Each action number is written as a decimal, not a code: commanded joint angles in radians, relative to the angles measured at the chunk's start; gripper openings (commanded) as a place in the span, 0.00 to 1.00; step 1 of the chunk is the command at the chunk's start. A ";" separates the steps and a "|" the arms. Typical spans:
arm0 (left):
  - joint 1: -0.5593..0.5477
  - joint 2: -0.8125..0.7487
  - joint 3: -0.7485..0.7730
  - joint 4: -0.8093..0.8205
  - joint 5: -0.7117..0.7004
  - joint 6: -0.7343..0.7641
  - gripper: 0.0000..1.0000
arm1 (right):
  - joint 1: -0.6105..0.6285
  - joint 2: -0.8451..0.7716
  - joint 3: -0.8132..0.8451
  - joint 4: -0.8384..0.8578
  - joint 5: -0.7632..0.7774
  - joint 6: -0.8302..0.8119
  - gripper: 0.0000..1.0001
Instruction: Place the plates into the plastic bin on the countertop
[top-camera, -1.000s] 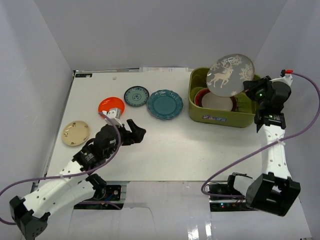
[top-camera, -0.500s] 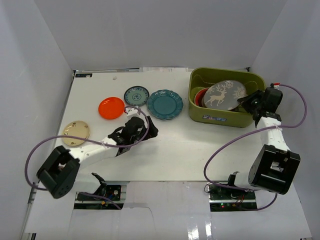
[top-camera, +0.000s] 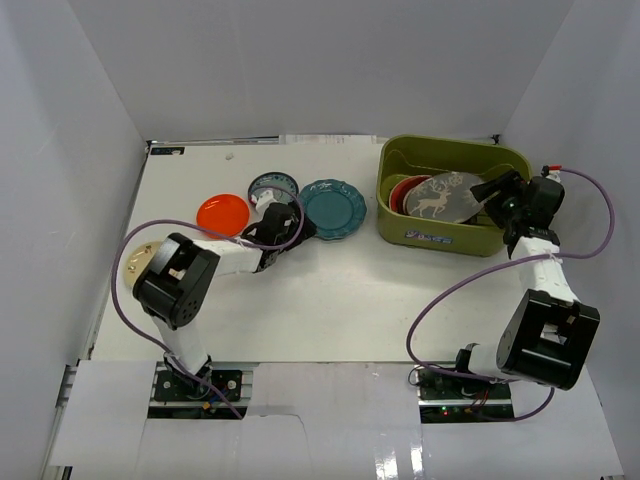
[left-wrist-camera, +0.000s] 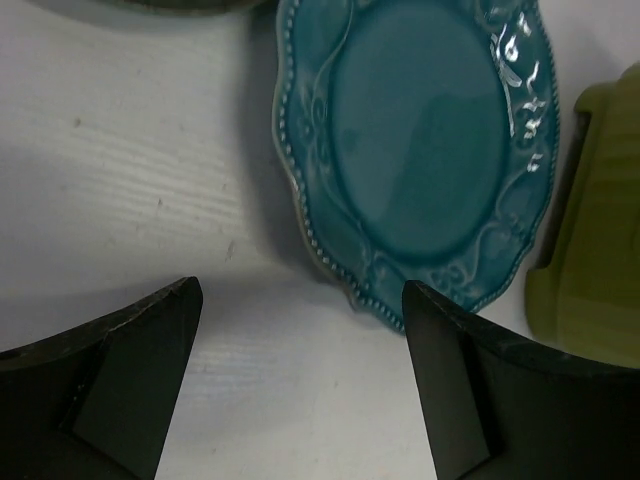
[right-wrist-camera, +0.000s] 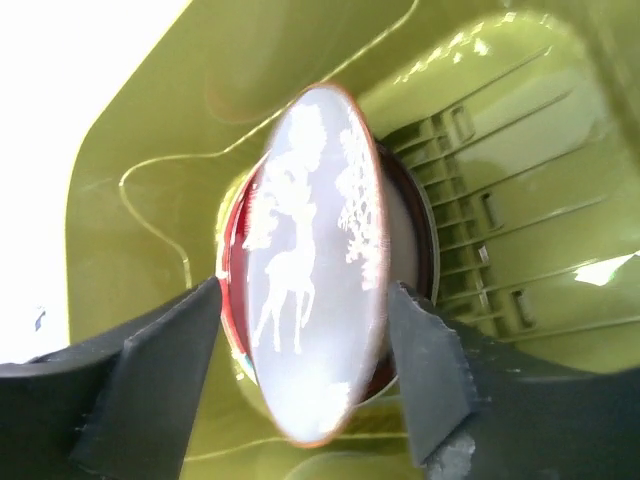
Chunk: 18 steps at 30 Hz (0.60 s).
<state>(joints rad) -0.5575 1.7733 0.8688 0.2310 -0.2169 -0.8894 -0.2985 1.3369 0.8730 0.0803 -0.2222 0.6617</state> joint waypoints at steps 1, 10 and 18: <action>0.041 0.072 0.022 0.060 0.063 -0.065 0.91 | -0.007 -0.062 -0.012 -0.007 0.061 -0.050 0.75; 0.076 0.187 0.062 0.178 0.128 -0.186 0.70 | -0.007 -0.139 -0.095 0.013 0.158 -0.039 0.98; 0.091 0.259 -0.005 0.401 0.156 -0.282 0.42 | 0.019 -0.347 -0.270 0.137 -0.008 0.071 0.92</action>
<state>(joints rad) -0.4698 1.9999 0.9073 0.5907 -0.0864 -1.1301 -0.2935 1.0546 0.6601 0.2020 -0.1669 0.6819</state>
